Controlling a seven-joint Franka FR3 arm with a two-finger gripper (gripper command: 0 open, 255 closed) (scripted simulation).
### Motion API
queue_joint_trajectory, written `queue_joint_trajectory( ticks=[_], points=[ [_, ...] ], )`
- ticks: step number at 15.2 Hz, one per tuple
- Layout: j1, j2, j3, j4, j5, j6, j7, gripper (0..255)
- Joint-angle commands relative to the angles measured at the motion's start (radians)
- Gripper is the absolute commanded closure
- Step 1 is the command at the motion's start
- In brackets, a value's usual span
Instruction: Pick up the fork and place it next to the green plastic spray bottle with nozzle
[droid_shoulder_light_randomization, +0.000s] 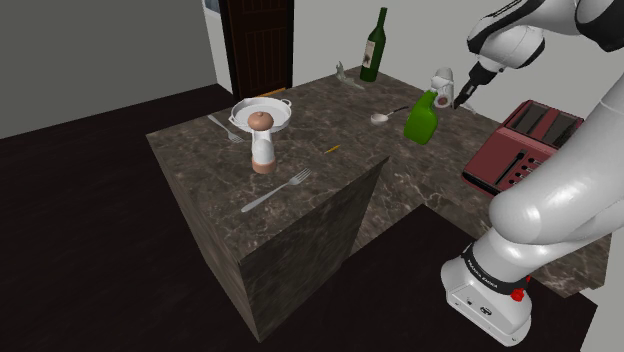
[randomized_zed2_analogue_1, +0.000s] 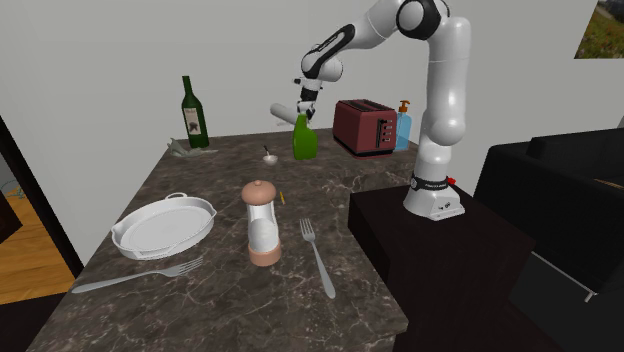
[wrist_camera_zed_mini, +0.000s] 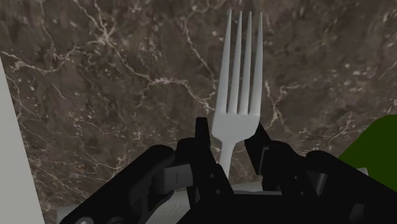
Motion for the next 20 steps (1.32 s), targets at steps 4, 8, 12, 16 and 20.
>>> queue_joint_trajectory(
  ticks=[4,8,12,16,20],
  points=[
    [0.003,-0.034,-0.005,0.031,-0.035,-0.059,0.030,255],
    [0.004,-0.057,-0.008,0.061,-0.059,-0.106,0.052,255],
    [0.005,-0.077,-0.009,0.094,-0.078,-0.155,0.071,255],
    [0.005,-0.092,-0.009,0.130,-0.094,-0.204,0.088,255],
    [0.005,-0.105,-0.009,0.171,-0.107,-0.254,0.102,255]
  ],
)
